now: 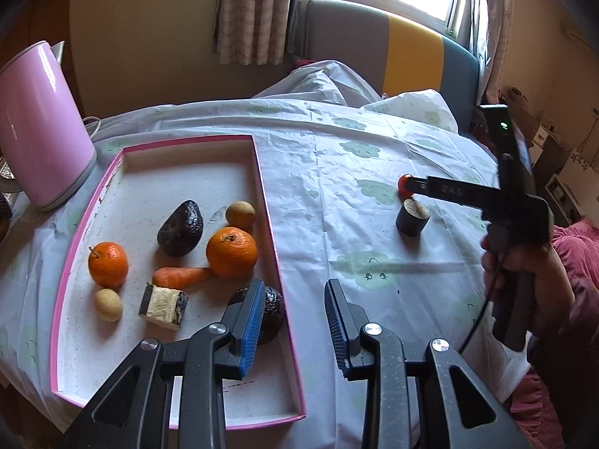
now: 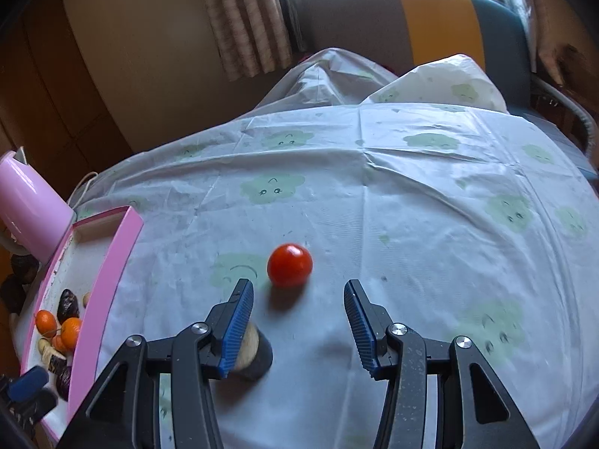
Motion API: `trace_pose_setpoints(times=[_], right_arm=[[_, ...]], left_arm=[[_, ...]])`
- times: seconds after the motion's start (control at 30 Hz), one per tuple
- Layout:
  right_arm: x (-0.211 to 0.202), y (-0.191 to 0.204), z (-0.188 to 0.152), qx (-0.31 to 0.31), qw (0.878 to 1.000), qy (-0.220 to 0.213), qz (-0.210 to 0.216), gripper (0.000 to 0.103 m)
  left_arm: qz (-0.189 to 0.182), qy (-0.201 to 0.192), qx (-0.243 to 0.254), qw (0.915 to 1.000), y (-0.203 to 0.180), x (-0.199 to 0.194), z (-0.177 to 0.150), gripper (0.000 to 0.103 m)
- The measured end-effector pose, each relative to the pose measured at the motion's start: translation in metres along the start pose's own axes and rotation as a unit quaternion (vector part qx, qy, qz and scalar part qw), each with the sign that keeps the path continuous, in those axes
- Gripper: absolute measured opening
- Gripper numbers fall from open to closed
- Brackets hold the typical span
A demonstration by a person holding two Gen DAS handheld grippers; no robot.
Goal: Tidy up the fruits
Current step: 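Move left gripper to the dark cut cylinder while right gripper grasps the cherry tomato, then grasp the dark cut cylinder with left gripper and place it in the tray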
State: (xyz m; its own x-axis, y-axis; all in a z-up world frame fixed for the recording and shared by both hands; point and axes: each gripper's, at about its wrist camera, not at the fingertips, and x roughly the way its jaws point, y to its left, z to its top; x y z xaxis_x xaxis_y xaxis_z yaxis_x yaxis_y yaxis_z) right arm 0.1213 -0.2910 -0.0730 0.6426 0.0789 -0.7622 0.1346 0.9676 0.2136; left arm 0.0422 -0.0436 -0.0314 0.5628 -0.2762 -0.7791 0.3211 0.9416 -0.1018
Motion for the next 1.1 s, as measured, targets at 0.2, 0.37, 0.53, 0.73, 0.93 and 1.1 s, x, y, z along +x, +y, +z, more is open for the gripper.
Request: trace_pose_setpoints(times=[0.2,0.37,0.53,0.73,0.93,1.1], right_arm=[[0.025,0.006,0.013,-0.032,0.999,0.016,-0.013,0.035],[0.009,0.003,0.006,-0.059,0.997,0.008,-0.039,0.028],[-0.013,-0.027,-0.009,-0.039,0.996,0.000,-0.075,0.028],[-0.025,-0.058,-0.027,-0.017,0.993,-0.011,-0.113,0.029],[-0.025,-0.067,-0.027,0.001,0.995,-0.014,-0.102,0.030],[-0.023,-0.065,-0.028,-0.002,0.995,-0.015,-0.101,0.031]], left_arm=[[-0.011,0.005,0.007,0.9999,-0.009,0.009,0.009,0.033],[-0.022,0.004,0.022,0.9995,-0.024,0.018,0.017,0.033],[-0.043,0.020,0.022,0.9987,-0.038,0.035,0.028,0.033],[-0.085,0.045,0.015,0.9952,-0.056,0.059,0.039,0.033],[-0.108,0.046,0.031,0.9925,-0.083,0.075,0.046,0.036],[-0.117,0.055,0.038,0.9909,-0.101,0.092,0.054,0.039]])
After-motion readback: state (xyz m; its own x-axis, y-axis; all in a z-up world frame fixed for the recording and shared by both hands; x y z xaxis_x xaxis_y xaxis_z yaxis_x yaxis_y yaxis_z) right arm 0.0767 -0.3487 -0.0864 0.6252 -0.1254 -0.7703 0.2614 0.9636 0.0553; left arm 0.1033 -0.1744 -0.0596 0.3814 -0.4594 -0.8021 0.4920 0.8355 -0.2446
